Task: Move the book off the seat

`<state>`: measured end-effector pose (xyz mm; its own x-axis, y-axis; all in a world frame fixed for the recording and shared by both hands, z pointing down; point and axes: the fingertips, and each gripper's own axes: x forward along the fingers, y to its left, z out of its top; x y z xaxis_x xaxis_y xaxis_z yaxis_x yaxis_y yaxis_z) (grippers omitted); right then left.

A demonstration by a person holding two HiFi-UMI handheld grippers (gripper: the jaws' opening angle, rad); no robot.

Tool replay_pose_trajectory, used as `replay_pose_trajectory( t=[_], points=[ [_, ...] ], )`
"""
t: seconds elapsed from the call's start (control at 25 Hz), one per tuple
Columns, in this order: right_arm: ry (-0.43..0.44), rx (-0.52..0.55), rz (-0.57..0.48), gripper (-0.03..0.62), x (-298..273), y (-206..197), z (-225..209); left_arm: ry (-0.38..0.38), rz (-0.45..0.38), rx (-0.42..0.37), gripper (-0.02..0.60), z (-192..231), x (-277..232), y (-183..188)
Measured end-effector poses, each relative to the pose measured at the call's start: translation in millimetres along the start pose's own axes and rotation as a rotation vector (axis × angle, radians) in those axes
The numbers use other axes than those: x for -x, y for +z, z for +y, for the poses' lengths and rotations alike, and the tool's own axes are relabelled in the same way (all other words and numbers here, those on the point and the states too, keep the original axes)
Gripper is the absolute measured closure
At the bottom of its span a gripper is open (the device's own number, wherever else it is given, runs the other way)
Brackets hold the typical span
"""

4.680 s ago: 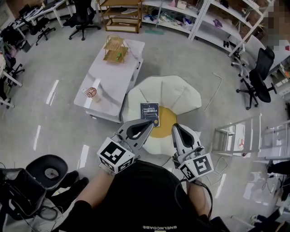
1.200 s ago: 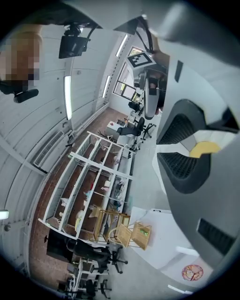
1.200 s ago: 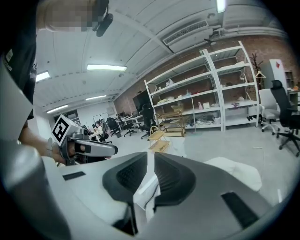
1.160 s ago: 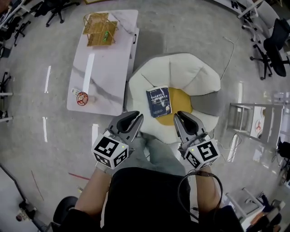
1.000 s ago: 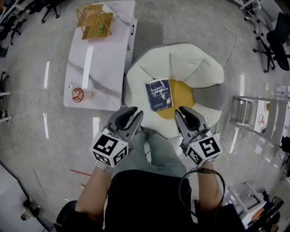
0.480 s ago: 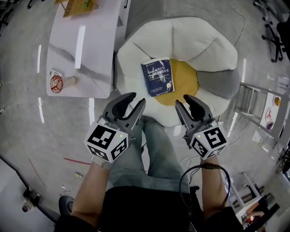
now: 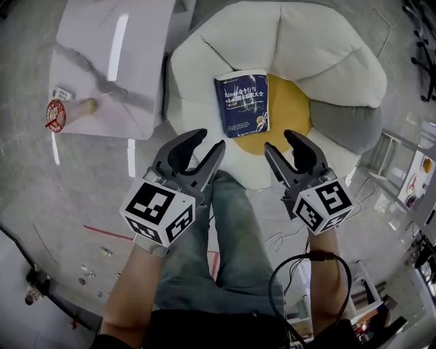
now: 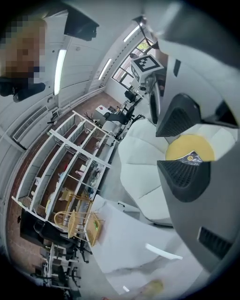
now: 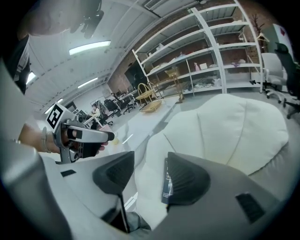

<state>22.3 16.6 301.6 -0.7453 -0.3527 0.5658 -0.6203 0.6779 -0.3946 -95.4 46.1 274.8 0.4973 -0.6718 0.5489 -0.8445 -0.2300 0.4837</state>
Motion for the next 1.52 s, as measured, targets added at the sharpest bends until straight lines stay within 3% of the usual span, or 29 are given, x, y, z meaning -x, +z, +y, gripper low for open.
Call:
replay_pose_trajectory(
  t=[0.72,1.12,1.32,1.52],
  points=[
    [0.048,-0.013,0.116,0.283,-110,-93,-75,-0.018,0.133,0.042,0.366,71,-111,-113],
    [0.018,-0.041,0.121,0.249,-158,-132,-129,-0.007,0.216,0.001,0.308,111,-156,-166],
    [0.003,-0.041,0.134,0.242,-174,-156,-152,-0.005,0.216,0.021,0.301,127,-173,-182],
    [0.009,-0.022,0.156,0.230,-194,-171,-176,-0.008,0.235,-0.027,0.299,140,-195,-193]
  ],
)
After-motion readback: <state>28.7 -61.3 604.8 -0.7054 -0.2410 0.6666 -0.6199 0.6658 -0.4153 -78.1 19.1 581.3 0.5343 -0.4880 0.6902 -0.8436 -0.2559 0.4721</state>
